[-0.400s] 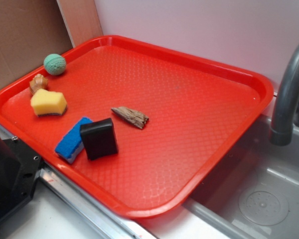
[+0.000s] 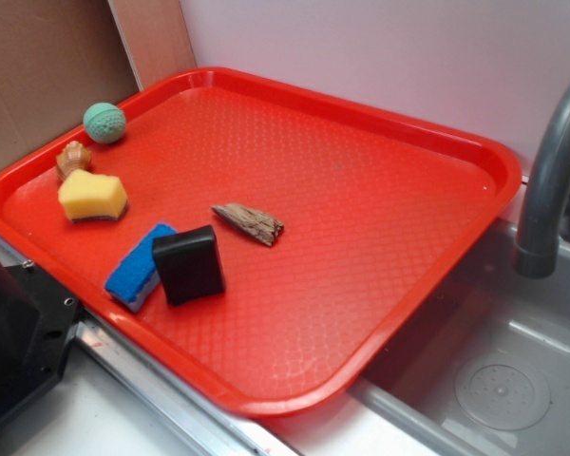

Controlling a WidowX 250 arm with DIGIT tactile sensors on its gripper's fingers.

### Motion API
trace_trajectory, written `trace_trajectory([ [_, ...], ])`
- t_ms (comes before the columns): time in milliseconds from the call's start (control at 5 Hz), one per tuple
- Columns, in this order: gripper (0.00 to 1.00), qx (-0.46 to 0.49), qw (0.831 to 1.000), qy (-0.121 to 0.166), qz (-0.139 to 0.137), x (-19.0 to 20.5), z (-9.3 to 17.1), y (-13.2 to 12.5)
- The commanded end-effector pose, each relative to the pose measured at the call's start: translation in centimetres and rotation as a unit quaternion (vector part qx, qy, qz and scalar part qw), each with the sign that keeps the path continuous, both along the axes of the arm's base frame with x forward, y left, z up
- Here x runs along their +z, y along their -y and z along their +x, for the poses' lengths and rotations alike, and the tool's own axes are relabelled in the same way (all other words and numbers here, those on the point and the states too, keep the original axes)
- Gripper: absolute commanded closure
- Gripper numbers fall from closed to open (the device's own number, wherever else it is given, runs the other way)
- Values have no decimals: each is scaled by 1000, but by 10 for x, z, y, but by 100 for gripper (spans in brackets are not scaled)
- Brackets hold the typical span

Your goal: Grab the black box.

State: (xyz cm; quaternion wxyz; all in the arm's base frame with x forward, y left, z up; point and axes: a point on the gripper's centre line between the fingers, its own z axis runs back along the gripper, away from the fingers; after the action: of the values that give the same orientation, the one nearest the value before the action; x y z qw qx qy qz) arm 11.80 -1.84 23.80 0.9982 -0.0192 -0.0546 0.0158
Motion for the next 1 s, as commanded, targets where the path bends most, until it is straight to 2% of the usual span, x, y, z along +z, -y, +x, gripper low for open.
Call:
trace_trajectory([
  [0,0,-130,991,-1,-18,-76,29,64],
  [200,0,-155,988,-4,-24,-111,23,78],
  [400,0,-164,986,-30,5,-146,9,73],
  [600,0,-159,987,-24,24,-156,17,58],
  [800,0,-158,987,-14,22,-155,26,43],
])
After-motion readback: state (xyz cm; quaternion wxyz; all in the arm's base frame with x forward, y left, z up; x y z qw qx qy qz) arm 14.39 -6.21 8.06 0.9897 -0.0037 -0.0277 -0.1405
